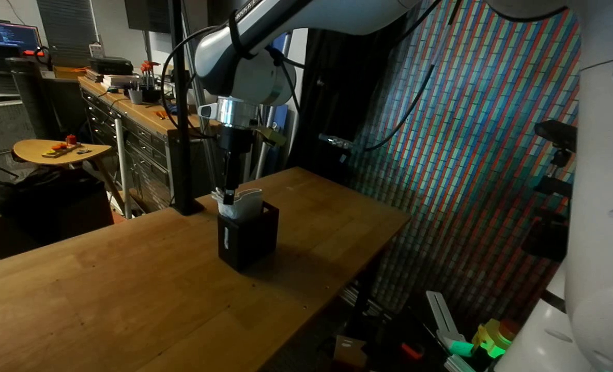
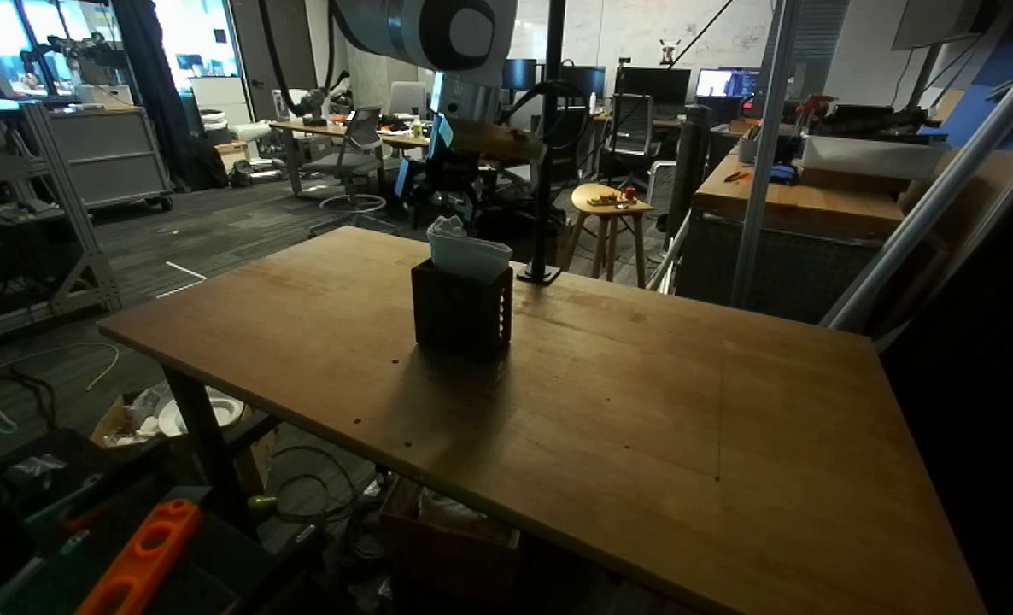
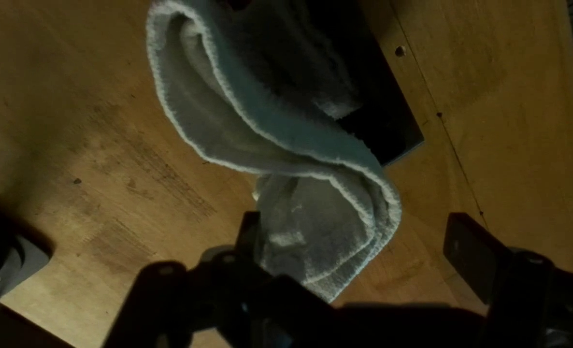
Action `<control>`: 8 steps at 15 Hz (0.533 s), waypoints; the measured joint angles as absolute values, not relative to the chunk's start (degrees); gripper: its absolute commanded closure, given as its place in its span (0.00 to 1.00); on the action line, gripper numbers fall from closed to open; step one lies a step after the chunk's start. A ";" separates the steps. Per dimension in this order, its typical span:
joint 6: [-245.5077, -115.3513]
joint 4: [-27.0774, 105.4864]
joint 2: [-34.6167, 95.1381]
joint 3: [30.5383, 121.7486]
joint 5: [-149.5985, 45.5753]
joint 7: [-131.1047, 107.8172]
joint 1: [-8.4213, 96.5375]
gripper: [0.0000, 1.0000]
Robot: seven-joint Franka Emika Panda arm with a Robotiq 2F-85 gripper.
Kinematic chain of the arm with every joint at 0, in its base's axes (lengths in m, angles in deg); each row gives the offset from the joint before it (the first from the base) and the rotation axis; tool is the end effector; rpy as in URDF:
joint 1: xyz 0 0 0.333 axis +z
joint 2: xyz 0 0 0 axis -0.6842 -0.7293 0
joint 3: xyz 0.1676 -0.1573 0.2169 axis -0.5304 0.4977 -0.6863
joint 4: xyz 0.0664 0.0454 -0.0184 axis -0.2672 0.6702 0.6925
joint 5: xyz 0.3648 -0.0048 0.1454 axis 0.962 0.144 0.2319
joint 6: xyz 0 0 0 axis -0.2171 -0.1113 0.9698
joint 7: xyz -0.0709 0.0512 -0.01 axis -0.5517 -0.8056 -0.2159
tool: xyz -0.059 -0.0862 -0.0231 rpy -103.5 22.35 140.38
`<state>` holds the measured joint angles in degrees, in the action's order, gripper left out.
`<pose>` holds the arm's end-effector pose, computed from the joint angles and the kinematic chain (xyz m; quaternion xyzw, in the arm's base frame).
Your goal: Put the white towel in the black box
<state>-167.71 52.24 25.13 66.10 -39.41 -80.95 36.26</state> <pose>0.6273 -0.0058 0.3186 -0.8700 -0.4829 -0.0107 0.0991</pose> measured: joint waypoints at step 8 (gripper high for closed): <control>-167.73 52.41 23.85 66.13 -37.69 -80.99 36.02 0.85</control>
